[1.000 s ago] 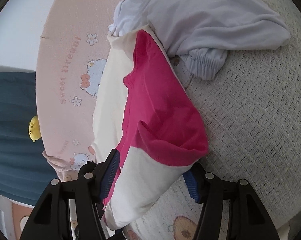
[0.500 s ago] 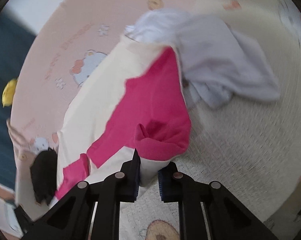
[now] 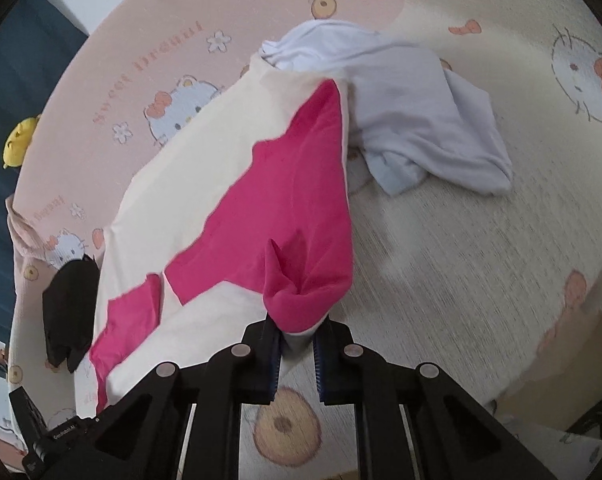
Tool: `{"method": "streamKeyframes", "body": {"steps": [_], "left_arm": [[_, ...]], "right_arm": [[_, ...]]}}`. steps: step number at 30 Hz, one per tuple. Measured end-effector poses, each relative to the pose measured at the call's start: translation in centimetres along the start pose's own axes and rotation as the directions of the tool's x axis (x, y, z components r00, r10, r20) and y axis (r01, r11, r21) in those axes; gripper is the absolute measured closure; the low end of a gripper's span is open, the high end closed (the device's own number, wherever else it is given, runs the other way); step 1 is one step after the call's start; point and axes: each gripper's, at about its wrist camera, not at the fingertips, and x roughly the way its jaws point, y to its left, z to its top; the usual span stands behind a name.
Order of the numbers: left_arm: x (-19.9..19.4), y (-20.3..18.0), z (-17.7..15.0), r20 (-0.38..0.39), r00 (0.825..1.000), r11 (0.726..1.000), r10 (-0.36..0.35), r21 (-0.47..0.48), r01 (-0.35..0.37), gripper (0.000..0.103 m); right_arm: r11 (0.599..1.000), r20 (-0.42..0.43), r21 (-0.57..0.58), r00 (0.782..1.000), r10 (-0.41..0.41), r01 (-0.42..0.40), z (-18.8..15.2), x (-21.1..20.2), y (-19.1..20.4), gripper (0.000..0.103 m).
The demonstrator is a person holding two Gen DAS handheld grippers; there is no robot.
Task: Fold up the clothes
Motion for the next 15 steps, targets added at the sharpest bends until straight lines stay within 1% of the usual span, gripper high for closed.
{"method": "streamKeyframes", "body": {"steps": [1,3,4,6,7,8,9,12,13,15], "left_arm": [[-0.3,0.1,-0.1,-0.003,1.0,1.0,0.001,0.001,-0.001,0.083],[-0.7,-0.4,-0.3,0.01,1.0,0.999,0.011,0.043,-0.011,0.083],[-0.5,-0.6,-0.3,0.013,1.0,0.998,0.019,0.067,-0.02,0.083],[-0.1,-0.2,-0.7,0.005,1.0,0.997,0.024,0.077,-0.025,0.083],[0.2,0.2,-0.6,-0.004,1.0,0.998,0.013,0.06,-0.012,0.083],[0.5,0.9,-0.5,-0.014,1.0,1.0,-0.012,0.024,0.012,0.08],[0.7,1.5,-0.4,-0.022,0.999,0.999,-0.036,-0.012,0.036,0.08],[1.2,3.3,-0.1,-0.038,0.993,0.987,-0.113,-0.118,0.107,0.079],[1.3,3.5,0.1,-0.039,0.992,0.984,-0.122,-0.133,0.116,0.079],[1.3,3.5,0.3,-0.042,0.991,0.985,-0.124,-0.125,0.118,0.079]], "right_arm": [[1.0,-0.004,0.012,1.0,0.005,-0.005,-0.1,-0.2,-0.2,0.093],[0.999,-0.021,0.032,1.0,0.005,-0.005,-0.4,-0.4,-0.6,0.092],[0.999,-0.035,0.044,0.999,0.002,-0.001,-0.6,-0.2,-0.9,0.092],[0.997,-0.082,0.072,0.997,-0.003,0.009,-0.7,1.0,-1.6,0.092],[0.997,-0.1,0.081,0.995,-0.003,0.011,-0.8,1.5,-2.0,0.092],[0.996,-0.108,0.085,0.994,-0.001,0.01,-0.8,1.7,-2.2,0.092],[0.996,-0.114,0.088,0.994,0.001,0.009,-0.8,1.9,-2.4,0.092],[0.996,-0.116,0.092,0.993,0.013,-0.002,-0.7,1.9,-2.4,0.092],[0.996,-0.117,0.092,0.993,0.014,-0.003,-0.6,2.0,-2.5,0.092],[0.995,-0.118,0.096,0.993,0.015,-0.004,-0.6,2.1,-2.4,0.091]]}}
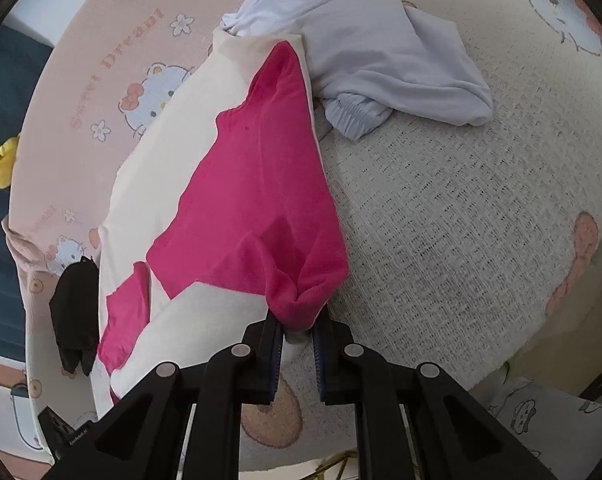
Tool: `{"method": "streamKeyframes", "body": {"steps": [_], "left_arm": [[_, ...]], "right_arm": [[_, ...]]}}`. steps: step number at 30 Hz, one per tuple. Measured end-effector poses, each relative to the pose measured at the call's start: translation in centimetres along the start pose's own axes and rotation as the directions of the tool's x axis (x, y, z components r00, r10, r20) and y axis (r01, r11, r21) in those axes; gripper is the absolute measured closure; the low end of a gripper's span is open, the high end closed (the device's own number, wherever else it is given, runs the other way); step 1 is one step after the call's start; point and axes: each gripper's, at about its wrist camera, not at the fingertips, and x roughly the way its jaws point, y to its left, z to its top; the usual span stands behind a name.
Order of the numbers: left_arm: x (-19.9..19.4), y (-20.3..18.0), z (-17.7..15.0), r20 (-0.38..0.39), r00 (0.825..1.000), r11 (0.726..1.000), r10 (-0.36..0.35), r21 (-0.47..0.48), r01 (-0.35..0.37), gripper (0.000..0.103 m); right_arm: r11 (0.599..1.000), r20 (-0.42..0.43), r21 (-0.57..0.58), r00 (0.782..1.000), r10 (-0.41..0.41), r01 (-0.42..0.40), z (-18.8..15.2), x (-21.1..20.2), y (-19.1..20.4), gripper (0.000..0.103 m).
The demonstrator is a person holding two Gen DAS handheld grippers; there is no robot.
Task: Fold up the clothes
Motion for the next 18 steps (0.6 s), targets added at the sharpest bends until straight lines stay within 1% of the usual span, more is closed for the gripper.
{"method": "streamKeyframes", "body": {"steps": [2,5,7,8,9,11,13,15,16,17,18], "left_arm": [[0.0,-0.1,0.1,-0.008,1.0,1.0,0.004,0.013,-0.004,0.079],[-0.1,-0.5,0.8,-0.041,0.999,0.999,0.024,0.029,-0.023,0.076],[-0.5,-0.5,1.0,-0.05,0.998,0.999,0.031,0.024,-0.029,0.071],[-0.8,-0.4,1.1,-0.055,0.998,0.999,0.033,0.018,-0.032,0.07],[-1.1,-0.2,1.1,-0.059,0.998,0.999,0.035,0.013,-0.034,0.069],[-1.7,0.2,1.3,-0.075,0.997,0.999,0.033,0.006,-0.032,0.067],[-2.3,0.7,1.4,-0.088,0.996,0.999,0.032,0.001,-0.032,0.066],[-3.4,1.7,1.5,-0.088,0.995,0.999,0.044,-0.006,-0.045,0.061],[-4.2,2.1,1.2,-0.066,0.996,0.998,0.062,0.006,-0.061,0.058],[-5.0,2.5,1.0,-0.044,0.996,0.997,0.079,0.018,-0.078,0.057],[-5.9,3.0,0.8,-0.022,0.995,0.995,0.096,0.029,-0.095,0.057]], "right_arm": [[1.0,-0.001,-0.006,1.0,-0.003,0.003,0.0,0.0,0.2,0.09],[0.999,-0.006,-0.033,1.0,-0.022,0.022,-0.1,-0.1,0.5,0.087],[0.997,-0.009,-0.057,0.999,-0.048,0.047,-0.1,-0.5,0.8,0.08],[0.994,-0.004,-0.081,0.997,-0.075,0.074,-0.2,-0.9,0.9,0.078],[0.989,0.009,-0.103,0.995,-0.103,0.103,-0.3,-1.3,1.1,0.074],[0.975,0.043,-0.149,0.986,-0.159,0.164,-0.5,-2.4,1.6,0.07],[0.959,0.084,-0.197,0.978,-0.191,0.204,-0.7,-3.7,2.3,0.065],[0.942,0.137,-0.241,0.969,-0.205,0.234,-0.9,-4.8,3.0,0.059],[0.931,0.166,-0.267,0.963,-0.21,0.249,-1.0,-5.3,3.5,0.059],[0.919,0.193,-0.296,0.958,-0.211,0.262,-1.1,-5.8,4.1,0.058],[0.91,0.201,-0.326,0.959,-0.2,0.258,-1.2,-5.9,4.6,0.058]]}}
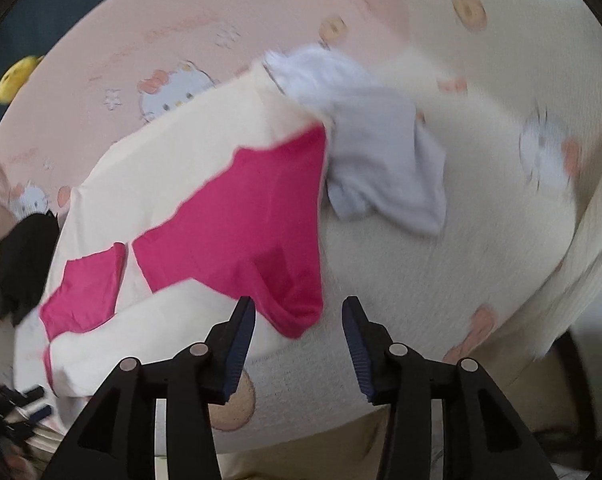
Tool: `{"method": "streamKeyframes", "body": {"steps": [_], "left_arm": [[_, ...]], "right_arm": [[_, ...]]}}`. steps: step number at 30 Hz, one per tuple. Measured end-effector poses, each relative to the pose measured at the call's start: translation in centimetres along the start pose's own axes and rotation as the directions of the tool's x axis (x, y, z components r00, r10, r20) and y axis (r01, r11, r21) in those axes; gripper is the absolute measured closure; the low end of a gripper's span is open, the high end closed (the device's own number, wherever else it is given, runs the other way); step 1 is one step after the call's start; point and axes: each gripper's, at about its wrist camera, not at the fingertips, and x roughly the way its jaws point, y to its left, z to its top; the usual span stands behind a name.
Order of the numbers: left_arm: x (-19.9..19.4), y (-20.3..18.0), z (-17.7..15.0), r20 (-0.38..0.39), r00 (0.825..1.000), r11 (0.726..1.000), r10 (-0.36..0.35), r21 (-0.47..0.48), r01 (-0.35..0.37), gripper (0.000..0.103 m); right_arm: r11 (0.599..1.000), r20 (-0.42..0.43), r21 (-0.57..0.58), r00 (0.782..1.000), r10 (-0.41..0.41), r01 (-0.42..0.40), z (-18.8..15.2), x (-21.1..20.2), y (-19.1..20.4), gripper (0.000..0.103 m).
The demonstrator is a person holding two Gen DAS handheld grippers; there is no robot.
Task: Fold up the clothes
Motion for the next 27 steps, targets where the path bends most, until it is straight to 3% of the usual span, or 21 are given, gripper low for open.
{"method": "streamKeyframes", "body": {"steps": [3,6,8,13,17,23,27], "left_arm": [[-2.0,0.9,-0.4,0.06,0.997,0.997,0.047,0.053,-0.05,0.056],[-1.5,-1.0,0.1,0.079,0.996,0.993,0.037,0.113,-0.046,0.056],[-1.1,-1.9,0.3,0.057,0.998,0.987,0.014,0.159,-0.023,0.056],[0.6,-4.3,0.1,-0.005,1.0,0.962,-0.003,0.271,0.004,0.056],[2.0,-5.8,0.2,-0.051,0.998,0.959,-0.021,0.281,0.035,0.056],[3.0,-7.0,0.2,-0.079,0.996,0.959,-0.033,0.279,0.054,0.056],[4.6,-7.3,0.8,-0.104,0.993,0.969,-0.046,0.236,0.07,0.056]], "right_arm": [[0.993,-0.009,-0.1,0.998,0.066,-0.066,0.5,0.0,1.7,0.055],[0.981,-0.03,-0.149,0.992,0.122,-0.125,0.9,0.5,3.3,0.052],[0.974,-0.053,-0.163,0.988,0.148,-0.155,1.4,1.1,4.0,0.052],[0.972,-0.095,-0.19,0.988,0.125,-0.141,2.6,2.9,3.9,0.051],[0.975,-0.171,-0.119,0.971,0.165,-0.186,2.8,4.8,2.4,0.051],[0.969,-0.162,-0.116,0.967,0.197,-0.217,2.7,5.5,1.4,0.052],[0.954,-0.167,-0.218,0.971,0.17,-0.204,2.0,6.2,2.6,0.072]]}}
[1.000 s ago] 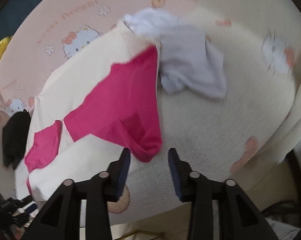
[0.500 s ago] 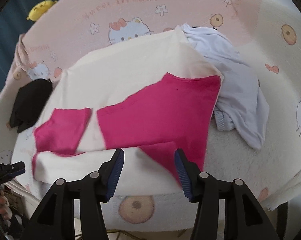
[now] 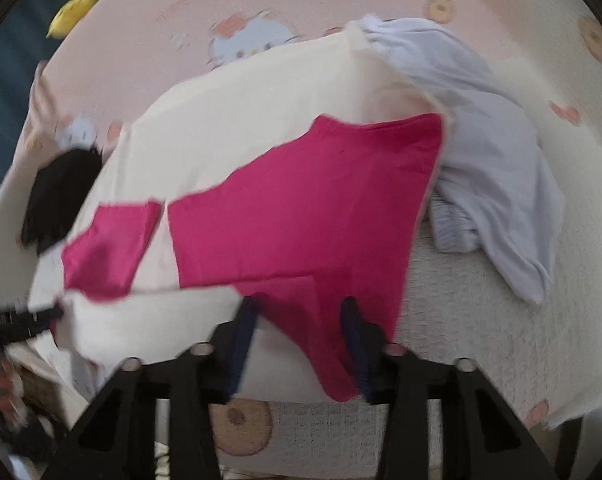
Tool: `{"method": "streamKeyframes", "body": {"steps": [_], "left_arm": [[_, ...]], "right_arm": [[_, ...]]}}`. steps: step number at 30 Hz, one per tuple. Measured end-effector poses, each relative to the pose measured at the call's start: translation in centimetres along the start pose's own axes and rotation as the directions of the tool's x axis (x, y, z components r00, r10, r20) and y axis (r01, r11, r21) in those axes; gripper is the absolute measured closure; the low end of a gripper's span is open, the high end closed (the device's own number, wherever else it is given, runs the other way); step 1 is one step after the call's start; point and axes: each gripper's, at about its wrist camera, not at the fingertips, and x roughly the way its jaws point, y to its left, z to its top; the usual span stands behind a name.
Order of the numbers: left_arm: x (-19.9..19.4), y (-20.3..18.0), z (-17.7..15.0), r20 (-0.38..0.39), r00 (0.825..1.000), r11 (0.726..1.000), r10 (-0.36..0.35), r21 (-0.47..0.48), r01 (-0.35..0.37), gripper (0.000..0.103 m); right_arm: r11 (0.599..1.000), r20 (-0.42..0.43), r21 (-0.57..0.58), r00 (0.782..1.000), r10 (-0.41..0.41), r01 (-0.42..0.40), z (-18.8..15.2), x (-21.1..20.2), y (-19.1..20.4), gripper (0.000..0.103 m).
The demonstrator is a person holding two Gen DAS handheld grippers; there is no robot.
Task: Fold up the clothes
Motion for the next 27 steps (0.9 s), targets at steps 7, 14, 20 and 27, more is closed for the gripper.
{"method": "streamKeyframes", "body": {"steps": [7,14,20,27], "left_arm": [[0.5,-1.4,0.8,0.091,0.994,0.994,0.054,0.091,-0.063,0.082],[1.9,-0.9,1.5,0.073,0.99,0.986,0.122,0.109,-0.13,0.078],[2.1,-2.0,1.5,0.088,0.972,0.959,0.217,0.169,-0.229,0.062],[-0.1,-1.9,1.3,0.046,0.981,0.973,0.187,0.126,-0.191,0.06]], "right_arm": [[0.981,0.03,-0.143,0.991,-0.131,0.134,0.9,1.8,2.2,0.094],[0.964,0.025,-0.152,0.976,-0.217,0.218,1.7,3.0,2.2,0.095],[0.968,0.025,-0.135,0.978,-0.209,0.211,1.6,2.9,2.0,0.095],[0.938,0.068,-0.241,0.968,-0.241,0.25,0.1,1.1,3.7,0.084]]}}
